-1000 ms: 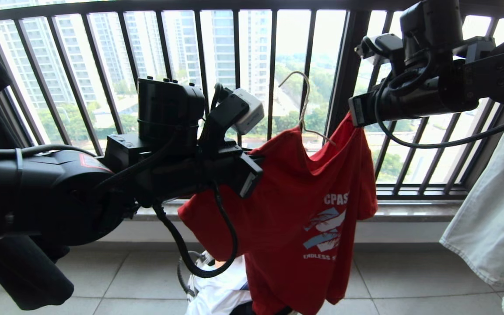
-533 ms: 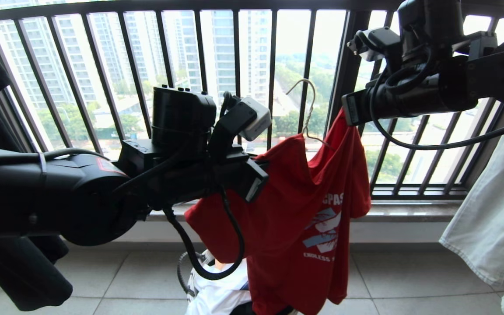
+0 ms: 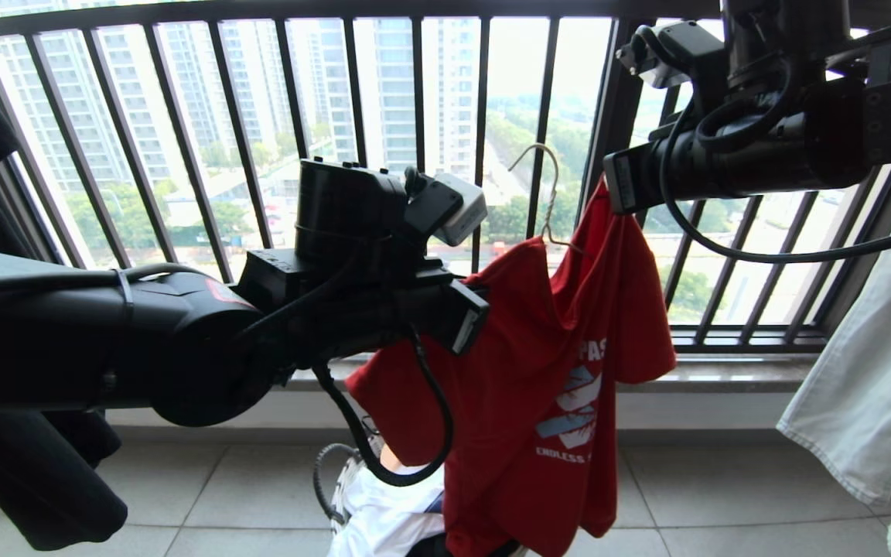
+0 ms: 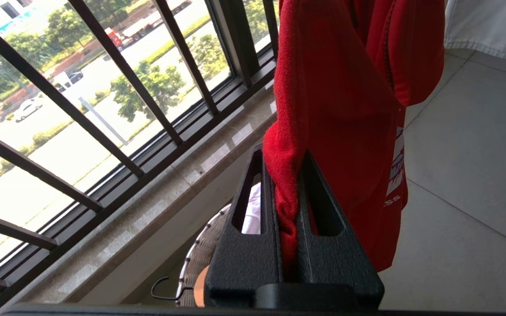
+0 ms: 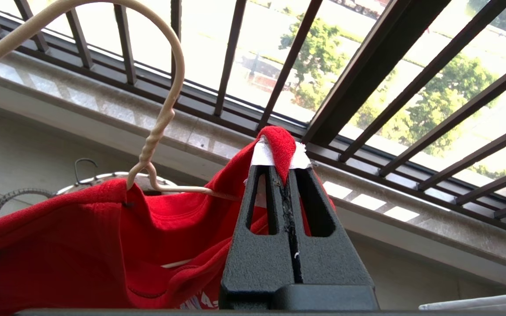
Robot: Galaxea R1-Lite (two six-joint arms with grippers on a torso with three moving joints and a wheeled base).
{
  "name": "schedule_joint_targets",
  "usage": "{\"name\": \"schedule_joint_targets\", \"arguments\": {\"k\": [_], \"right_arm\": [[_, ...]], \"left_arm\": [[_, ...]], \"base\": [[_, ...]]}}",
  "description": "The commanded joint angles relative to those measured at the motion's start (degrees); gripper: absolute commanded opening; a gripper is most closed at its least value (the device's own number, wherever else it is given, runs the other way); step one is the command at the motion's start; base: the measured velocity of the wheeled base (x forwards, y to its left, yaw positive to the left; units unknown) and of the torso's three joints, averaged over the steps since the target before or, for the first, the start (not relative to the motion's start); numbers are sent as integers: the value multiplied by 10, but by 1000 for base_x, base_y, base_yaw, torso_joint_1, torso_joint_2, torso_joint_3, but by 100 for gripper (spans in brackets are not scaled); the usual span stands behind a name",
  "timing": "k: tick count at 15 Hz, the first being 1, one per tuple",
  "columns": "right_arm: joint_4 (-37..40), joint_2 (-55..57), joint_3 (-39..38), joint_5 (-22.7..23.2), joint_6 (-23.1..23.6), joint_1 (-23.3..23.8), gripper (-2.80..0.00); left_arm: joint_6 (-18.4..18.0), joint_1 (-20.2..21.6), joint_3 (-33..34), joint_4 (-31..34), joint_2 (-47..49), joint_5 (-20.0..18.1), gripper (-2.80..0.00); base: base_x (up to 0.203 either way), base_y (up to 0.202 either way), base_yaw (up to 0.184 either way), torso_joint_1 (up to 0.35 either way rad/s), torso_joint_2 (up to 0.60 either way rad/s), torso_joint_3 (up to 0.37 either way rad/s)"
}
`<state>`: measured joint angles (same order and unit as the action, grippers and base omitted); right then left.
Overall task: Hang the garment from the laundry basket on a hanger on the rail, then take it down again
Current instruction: Hang the clothes on the clothes rack
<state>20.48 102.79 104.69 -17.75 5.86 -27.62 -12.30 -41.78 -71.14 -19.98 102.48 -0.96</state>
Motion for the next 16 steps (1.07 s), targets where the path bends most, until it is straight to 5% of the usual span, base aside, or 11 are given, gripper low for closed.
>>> {"name": "schedule_joint_targets", "arguments": {"k": [1, 5, 9, 16], "right_arm": [[1, -13, -8, 0, 1, -9, -280], [-1, -26, -27, 0, 8, -23, -280], [-1, -26, -35, -1, 22, -15, -280], [-1, -30, -35, -1, 49, 66, -280]], "left_arm": [[22, -7, -16, -2, 18, 0, -280], [80, -12, -46, -45, 43, 4, -280], [81, -11, -45, -71, 46, 14, -280], [76, -6, -52, -69, 42, 27, -280]], "base": [[0, 0, 0, 0, 0, 0], [0, 0, 0, 0, 0, 0], [0, 0, 0, 0, 0, 0], [0, 0, 0, 0, 0, 0]]}}
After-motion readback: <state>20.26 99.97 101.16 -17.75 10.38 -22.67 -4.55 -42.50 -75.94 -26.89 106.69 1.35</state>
